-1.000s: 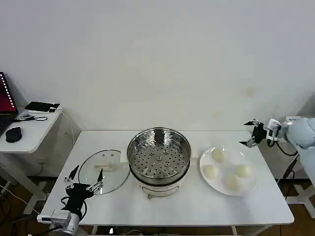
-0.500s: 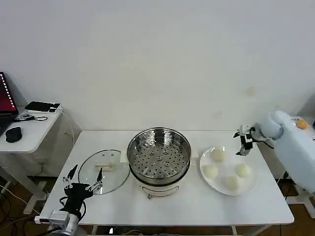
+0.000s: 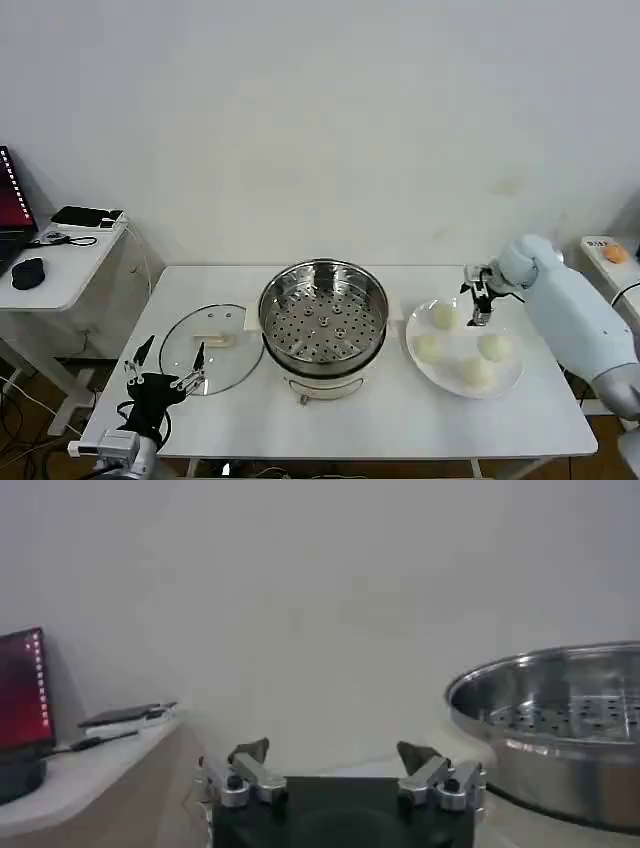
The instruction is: Take steamed baozi put them in steamer then cover it.
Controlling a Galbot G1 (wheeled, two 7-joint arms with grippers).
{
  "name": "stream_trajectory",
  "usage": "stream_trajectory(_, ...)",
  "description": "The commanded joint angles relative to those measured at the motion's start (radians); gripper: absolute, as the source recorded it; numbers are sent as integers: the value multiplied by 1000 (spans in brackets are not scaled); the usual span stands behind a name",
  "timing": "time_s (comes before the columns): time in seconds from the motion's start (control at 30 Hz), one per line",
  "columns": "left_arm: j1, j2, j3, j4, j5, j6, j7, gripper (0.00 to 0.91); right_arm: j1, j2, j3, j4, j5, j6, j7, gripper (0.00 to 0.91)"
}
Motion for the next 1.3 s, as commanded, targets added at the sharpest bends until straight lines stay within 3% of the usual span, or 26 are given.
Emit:
stream_trajectory(0.03,-2,4,1,11,9,1,-4,907,3,49,10,-68,-32,14,10,907)
stream_trajectory(0.47,-6,6,-5,29,24,-2,-11,907,-1,90,16,-112,-90,24,66,907)
stream_trajectory(0.97,-11,3,3,54,26,-6,-13,907,8,117,23,-157,-83,19,121,907)
stream_trajectory(1.0,-10,1,4,54,25,-6,-13,907,9,117,22,-159,-82,18,122,705)
stream_trajectory(1.07,-7,0,7,55,26,-7,-13,907,10,117,17,-162,-82,19,122,635)
stream_trajectory(1.3,-9,0,7,59,28,-7,-12,907,8,114,19,-162,-81,19,120,635)
